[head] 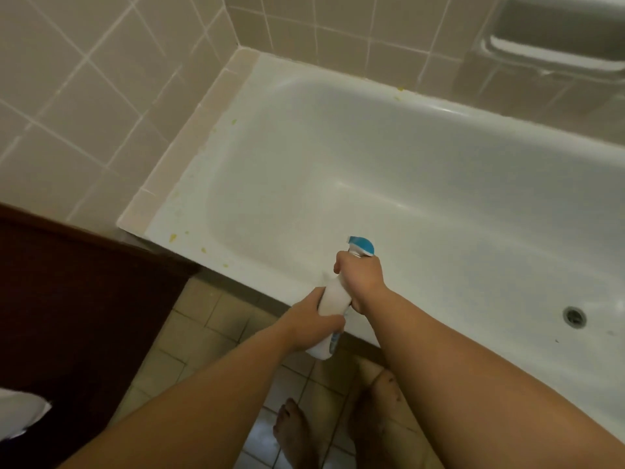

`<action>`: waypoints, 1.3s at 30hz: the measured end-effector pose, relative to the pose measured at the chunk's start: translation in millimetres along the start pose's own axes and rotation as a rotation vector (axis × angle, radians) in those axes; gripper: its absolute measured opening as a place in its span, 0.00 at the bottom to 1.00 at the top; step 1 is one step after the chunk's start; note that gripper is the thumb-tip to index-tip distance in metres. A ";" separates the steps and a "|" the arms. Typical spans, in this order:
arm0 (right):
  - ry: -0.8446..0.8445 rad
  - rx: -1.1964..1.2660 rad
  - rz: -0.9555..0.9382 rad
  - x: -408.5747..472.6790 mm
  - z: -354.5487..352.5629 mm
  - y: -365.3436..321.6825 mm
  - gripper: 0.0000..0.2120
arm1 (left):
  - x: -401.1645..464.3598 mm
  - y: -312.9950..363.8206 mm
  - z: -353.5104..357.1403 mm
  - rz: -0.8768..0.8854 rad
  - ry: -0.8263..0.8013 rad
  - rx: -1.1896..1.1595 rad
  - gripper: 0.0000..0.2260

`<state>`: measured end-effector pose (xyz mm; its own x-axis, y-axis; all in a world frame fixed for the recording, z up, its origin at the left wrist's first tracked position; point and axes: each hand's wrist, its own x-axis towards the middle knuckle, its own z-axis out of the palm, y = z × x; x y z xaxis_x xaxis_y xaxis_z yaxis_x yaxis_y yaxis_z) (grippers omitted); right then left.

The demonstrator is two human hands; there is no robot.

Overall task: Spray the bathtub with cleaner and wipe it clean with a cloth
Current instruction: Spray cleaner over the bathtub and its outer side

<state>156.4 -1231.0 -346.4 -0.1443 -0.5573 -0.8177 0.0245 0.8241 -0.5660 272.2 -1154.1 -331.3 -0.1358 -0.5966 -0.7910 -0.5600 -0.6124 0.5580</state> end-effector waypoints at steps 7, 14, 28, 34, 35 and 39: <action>0.164 0.055 0.073 -29.5 -6.3 47.8 0.09 | -21.6 -24.9 14.4 0.014 -0.142 0.120 0.25; 0.263 0.246 0.138 -52.2 -27.0 80.6 0.12 | -28.1 -31.4 24.3 0.098 -0.308 0.252 0.27; 0.529 0.611 0.205 -78.6 -129.5 129.4 0.17 | -19.7 29.3 100.8 0.210 -0.616 0.617 0.21; 0.632 0.731 0.188 -77.7 -195.9 149.1 0.09 | -9.5 66.1 159.5 0.245 -0.680 0.730 0.25; 0.639 0.748 0.188 -77.8 -206.6 150.3 0.09 | -6.0 71.6 169.0 0.251 -0.685 0.753 0.27; 0.686 0.791 0.157 -76.3 -251.3 153.7 0.12 | 6.1 93.6 209.7 0.293 -0.691 0.781 0.25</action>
<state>-77.5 -1036.3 -344.5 -0.6051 -0.0698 -0.7930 0.6933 0.4434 -0.5681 47.6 -1106.3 -336.5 -0.6436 -0.0945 -0.7595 -0.7632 0.1524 0.6279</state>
